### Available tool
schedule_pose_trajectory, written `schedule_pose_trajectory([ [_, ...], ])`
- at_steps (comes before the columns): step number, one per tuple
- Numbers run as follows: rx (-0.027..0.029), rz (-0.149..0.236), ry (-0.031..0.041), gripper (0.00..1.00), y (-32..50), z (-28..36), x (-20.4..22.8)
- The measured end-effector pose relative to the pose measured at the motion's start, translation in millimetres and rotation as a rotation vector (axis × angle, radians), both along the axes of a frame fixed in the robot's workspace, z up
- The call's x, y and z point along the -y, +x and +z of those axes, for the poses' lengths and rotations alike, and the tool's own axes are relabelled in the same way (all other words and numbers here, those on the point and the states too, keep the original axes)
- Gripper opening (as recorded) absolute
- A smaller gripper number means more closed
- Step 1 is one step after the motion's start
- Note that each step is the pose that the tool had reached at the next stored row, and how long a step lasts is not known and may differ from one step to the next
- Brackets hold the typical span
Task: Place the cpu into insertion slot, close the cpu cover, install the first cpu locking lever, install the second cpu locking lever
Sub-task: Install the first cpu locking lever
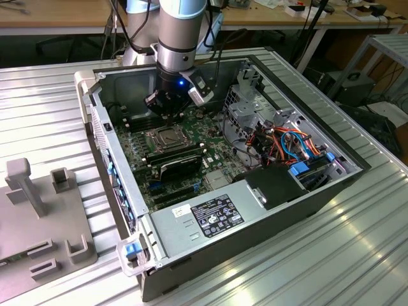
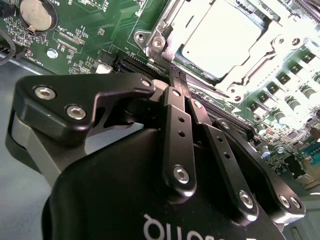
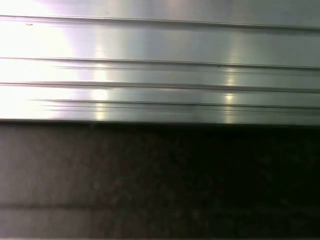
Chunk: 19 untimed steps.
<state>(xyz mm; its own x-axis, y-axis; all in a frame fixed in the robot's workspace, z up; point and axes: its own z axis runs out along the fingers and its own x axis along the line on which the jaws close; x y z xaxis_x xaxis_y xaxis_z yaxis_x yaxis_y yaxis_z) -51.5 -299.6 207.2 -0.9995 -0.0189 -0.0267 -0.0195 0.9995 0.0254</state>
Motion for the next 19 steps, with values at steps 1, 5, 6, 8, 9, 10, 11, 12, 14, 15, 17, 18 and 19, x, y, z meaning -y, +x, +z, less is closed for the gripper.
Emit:
schedule_pose_trajectory([
  [1,0.0001,0.000,-0.0001,0.11,0.2,-0.2,0.1],
  [5,0.0000,0.000,0.0000,0.11,0.8,-2.1,0.1],
  [6,0.0000,0.000,-0.0001,0.11,0.9,-2.5,0.2],
  [8,-0.0001,0.000,-0.0002,0.11,1.0,-3.0,0.2],
  [9,0.0000,0.000,-0.0001,0.11,1.2,-3.4,0.2],
  [10,0.0002,0.000,0.0001,0.11,1.2,-3.6,0.4],
  [11,0.0002,0.000,0.0000,0.11,1.2,-3.6,0.4],
  [12,0.0002,0.000,0.0001,0.11,1.2,-3.6,0.4],
  [14,0.0003,0.000,0.0002,0.11,1.2,-3.1,0.4],
  [15,0.0004,0.000,0.0004,0.11,1.3,-2.5,0.4],
  [17,0.0003,0.000,0.0002,0.11,1.2,-1.6,0.4],
  [18,0.0003,0.000,0.0002,0.11,1.2,-1.2,0.3],
  [19,0.0002,0.000,0.0001,0.11,1.2,-1.0,0.2],
])
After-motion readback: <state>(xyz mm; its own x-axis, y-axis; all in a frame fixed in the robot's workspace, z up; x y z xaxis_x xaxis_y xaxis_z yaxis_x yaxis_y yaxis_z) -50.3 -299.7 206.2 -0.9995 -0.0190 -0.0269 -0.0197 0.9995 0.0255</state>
